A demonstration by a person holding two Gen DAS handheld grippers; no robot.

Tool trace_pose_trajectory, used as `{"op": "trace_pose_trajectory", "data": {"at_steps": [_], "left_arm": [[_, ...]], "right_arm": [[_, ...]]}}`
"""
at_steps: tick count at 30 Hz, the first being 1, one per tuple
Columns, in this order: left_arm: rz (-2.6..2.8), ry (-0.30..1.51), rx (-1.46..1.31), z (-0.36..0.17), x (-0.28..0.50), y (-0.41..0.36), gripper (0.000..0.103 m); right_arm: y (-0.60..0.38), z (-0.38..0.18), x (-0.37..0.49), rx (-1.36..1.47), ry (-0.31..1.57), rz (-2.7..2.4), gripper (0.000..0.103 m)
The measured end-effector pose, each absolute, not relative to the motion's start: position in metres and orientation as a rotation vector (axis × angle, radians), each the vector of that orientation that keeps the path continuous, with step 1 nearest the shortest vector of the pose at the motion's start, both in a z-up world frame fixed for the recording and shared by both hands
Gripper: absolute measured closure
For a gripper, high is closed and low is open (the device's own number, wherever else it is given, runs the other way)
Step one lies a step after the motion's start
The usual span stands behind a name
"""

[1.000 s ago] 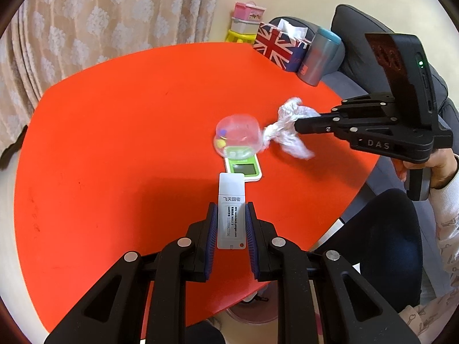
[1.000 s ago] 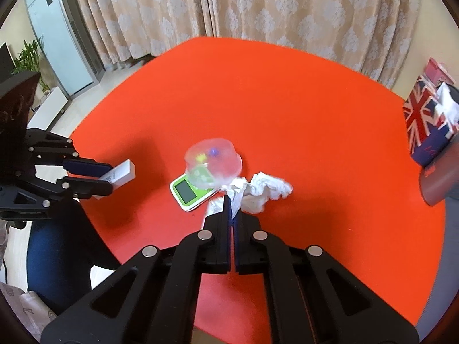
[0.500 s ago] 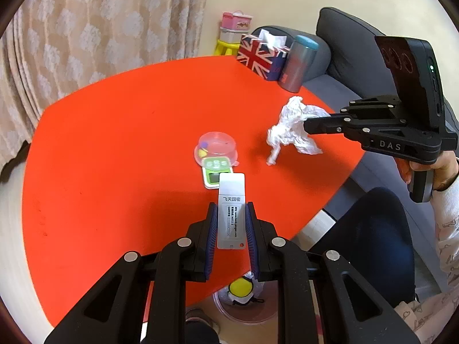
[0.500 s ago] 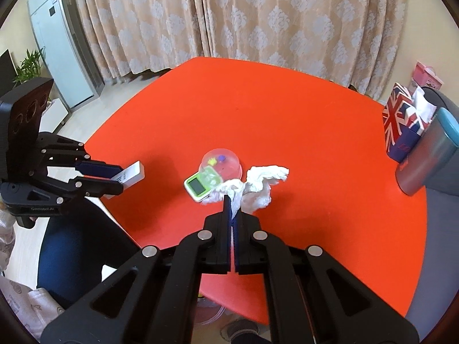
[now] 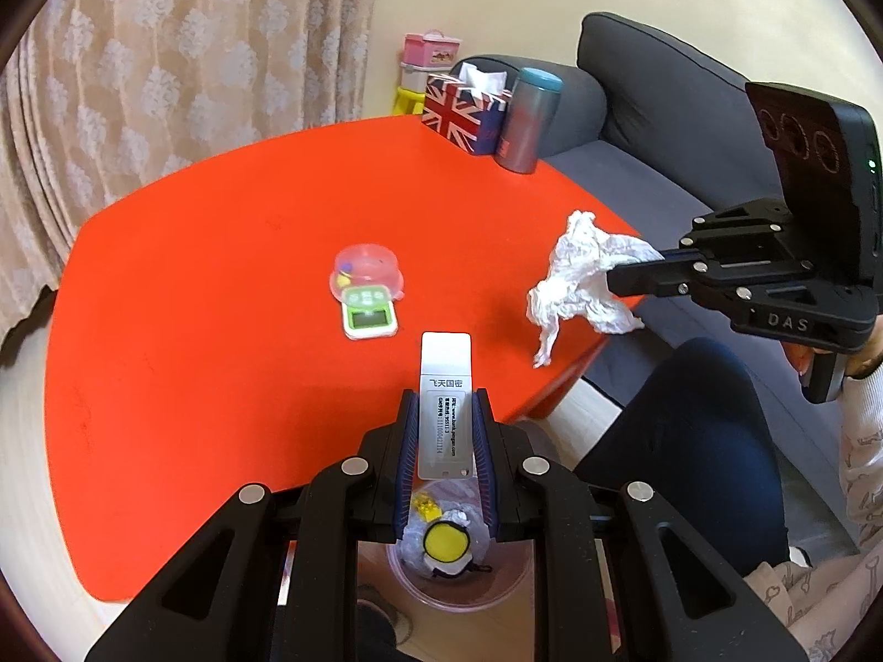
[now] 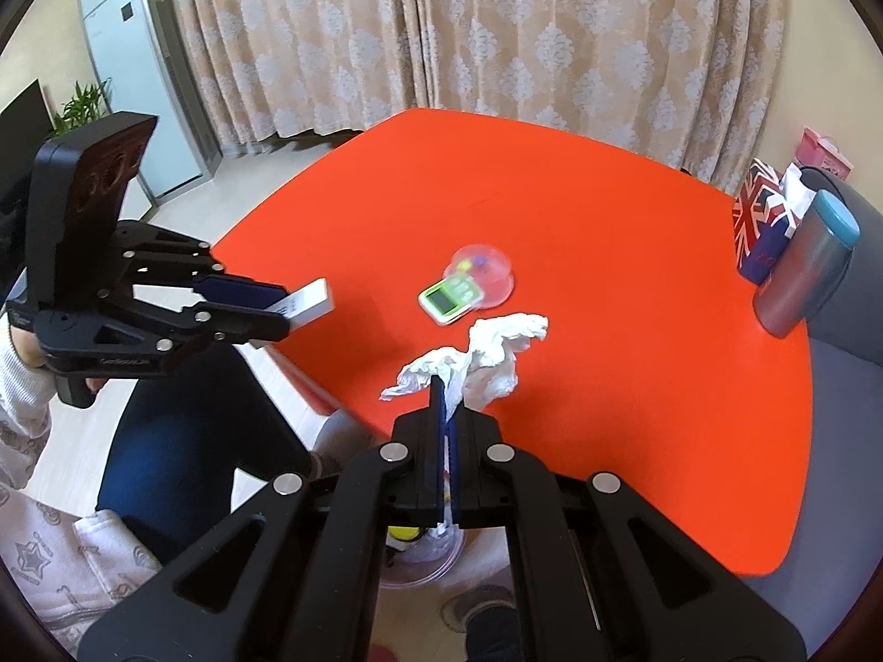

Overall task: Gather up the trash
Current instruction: 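Carry the tissue over the bin and open the right gripper while the left carries the card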

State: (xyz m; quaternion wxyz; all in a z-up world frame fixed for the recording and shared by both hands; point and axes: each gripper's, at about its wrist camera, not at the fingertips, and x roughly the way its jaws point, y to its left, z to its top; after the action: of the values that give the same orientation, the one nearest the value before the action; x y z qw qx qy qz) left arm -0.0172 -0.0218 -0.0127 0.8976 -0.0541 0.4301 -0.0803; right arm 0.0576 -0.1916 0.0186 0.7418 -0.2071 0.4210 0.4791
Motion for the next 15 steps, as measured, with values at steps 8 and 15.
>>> {"op": "trace_pose_trajectory", "data": {"at_steps": [8, 15], "left_arm": [[-0.167, 0.907, -0.130, -0.025, -0.036, -0.030, 0.084], [-0.157, 0.914, -0.146, -0.029, -0.043, -0.030, 0.084]], "right_arm": [[-0.201, 0.003, 0.026, -0.462, 0.974, 1.104, 0.103], [-0.195, -0.019, 0.012, -0.469, 1.039, 1.155, 0.102]]}}
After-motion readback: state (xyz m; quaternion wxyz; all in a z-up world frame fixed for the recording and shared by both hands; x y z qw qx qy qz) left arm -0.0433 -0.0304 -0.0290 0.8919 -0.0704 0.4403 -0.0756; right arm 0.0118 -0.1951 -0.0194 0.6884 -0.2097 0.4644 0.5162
